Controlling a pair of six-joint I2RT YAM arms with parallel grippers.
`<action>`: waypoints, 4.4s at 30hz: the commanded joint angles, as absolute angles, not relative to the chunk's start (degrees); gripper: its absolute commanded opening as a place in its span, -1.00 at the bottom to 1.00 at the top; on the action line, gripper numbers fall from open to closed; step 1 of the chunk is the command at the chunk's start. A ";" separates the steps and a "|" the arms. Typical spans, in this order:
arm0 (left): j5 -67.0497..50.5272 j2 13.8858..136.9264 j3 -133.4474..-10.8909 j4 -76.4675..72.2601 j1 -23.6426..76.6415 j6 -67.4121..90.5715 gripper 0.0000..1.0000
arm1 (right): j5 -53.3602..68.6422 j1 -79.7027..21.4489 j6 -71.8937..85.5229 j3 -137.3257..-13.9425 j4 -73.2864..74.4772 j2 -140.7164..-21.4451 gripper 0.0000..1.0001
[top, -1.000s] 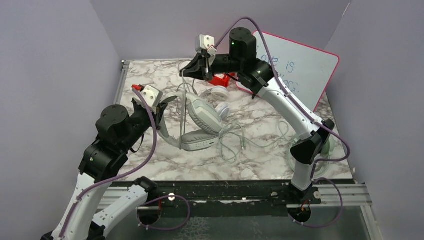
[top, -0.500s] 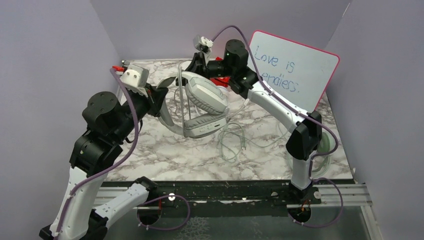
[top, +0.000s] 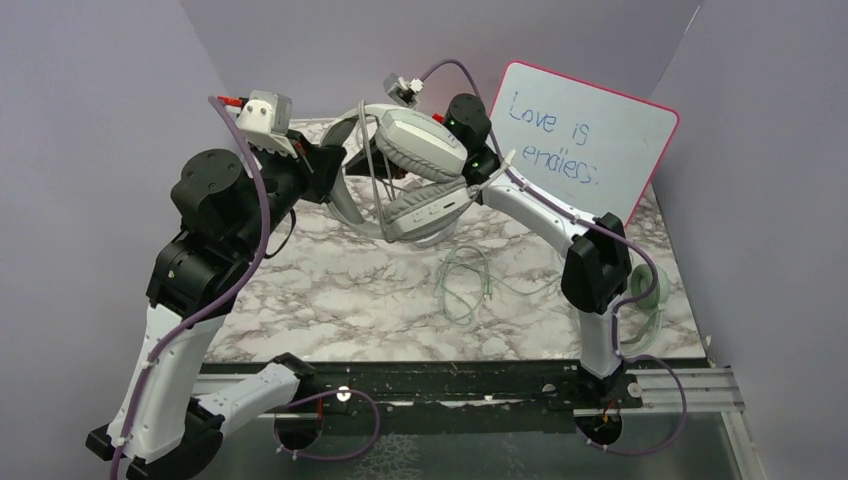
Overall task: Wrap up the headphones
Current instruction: Wrap the headphones cable around the headphones.
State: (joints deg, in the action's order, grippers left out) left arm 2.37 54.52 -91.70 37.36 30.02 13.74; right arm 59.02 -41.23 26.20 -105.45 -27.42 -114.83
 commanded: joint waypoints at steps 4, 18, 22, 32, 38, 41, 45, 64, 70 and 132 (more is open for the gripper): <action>2.06 56.21 -100.85 27.44 30.24 18.98 -1.00 | 57.02 -41.08 30.44 -101.30 -33.77 -116.87 -0.66; 4.67 61.05 -109.30 27.70 30.23 20.59 -1.00 | 56.51 -41.63 33.56 -96.82 -41.16 -120.00 -0.57; 4.92 62.83 -112.43 28.19 30.23 20.36 -1.00 | 57.25 -41.99 35.13 -95.89 -44.60 -121.54 -0.51; 6.41 63.87 -115.31 29.29 30.23 18.72 -1.00 | 60.14 -43.47 39.91 -93.04 -56.06 -124.58 -0.27; 5.82 64.94 -115.84 29.57 30.23 19.28 -1.00 | 59.50 -44.71 38.47 -94.16 -55.91 -125.89 -0.28; 5.45 65.58 -116.55 29.58 30.23 19.37 -1.00 | 58.80 -44.91 39.09 -94.23 -56.74 -126.93 -0.28; 5.87 66.26 -117.81 29.68 30.23 19.31 -1.00 | 57.73 -45.43 39.34 -93.82 -58.52 -128.58 -0.34; 16.80 64.47 -119.61 35.58 30.23 11.74 -1.00 | 47.99 -44.77 35.77 -61.17 -58.84 -108.68 -0.99; 24.97 65.11 -118.21 35.47 30.23 6.22 -1.00 | 47.50 -45.01 41.60 -48.59 -63.29 -98.02 -0.97; 25.70 68.79 -76.58 29.81 24.26 -9.14 -1.00 | 12.23 -59.41 5.11 -78.45 34.07 -60.81 -0.98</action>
State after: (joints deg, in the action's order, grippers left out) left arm 30.87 74.00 -76.84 34.85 24.93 -7.09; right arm 20.05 -58.15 10.96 -70.02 23.79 -63.90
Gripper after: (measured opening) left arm 0.068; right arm 0.043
